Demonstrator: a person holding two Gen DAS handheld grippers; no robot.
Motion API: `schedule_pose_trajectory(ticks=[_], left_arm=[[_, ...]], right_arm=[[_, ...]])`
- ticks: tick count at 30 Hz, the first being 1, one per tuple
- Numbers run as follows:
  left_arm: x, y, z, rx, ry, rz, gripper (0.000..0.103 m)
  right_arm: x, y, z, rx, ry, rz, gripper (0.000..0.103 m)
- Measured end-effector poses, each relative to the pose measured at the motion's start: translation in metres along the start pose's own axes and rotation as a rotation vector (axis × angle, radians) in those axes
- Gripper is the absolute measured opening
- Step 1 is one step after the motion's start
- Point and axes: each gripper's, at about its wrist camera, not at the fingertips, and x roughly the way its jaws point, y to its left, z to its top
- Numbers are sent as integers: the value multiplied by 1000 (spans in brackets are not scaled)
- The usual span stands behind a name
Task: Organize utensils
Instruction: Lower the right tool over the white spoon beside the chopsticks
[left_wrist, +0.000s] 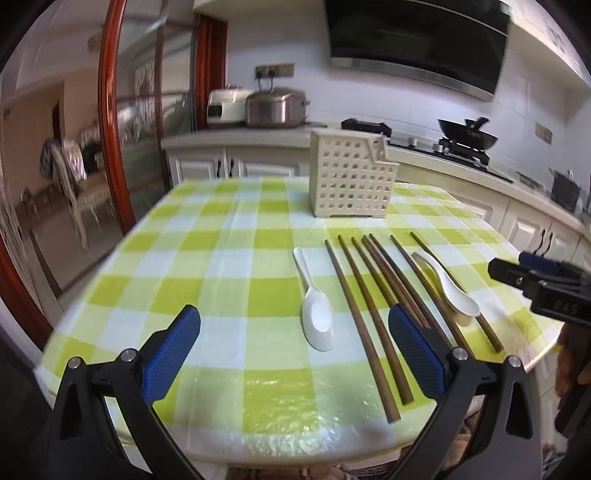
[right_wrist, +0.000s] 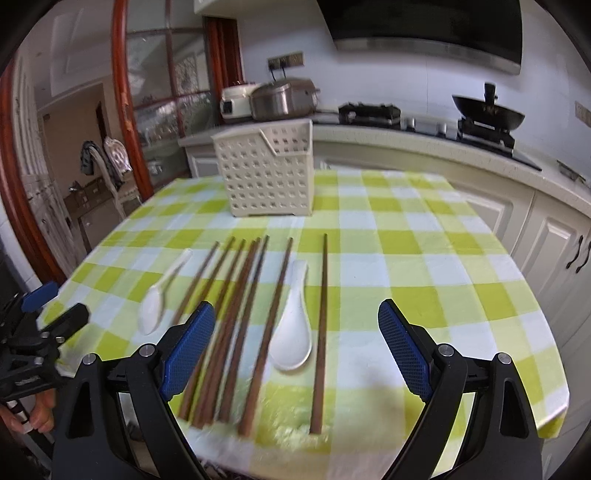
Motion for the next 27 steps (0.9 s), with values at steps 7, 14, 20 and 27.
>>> schedule_pose_trajectory(ticks=[7,14,20,27], left_arm=[[53,11,14,-46,133,-22,98],[93,-1,37,22,217,-34,98],[116,-6,57,45,225,-32,98],[137,-6,63,15,271,-45,95]], right_arm=[[41,-9,15,14,106,-7,78],[66,-6,32,-8,171,0,59],[91,1,38,-34,234,3,50],[111,2,41,-50,287,3,38]])
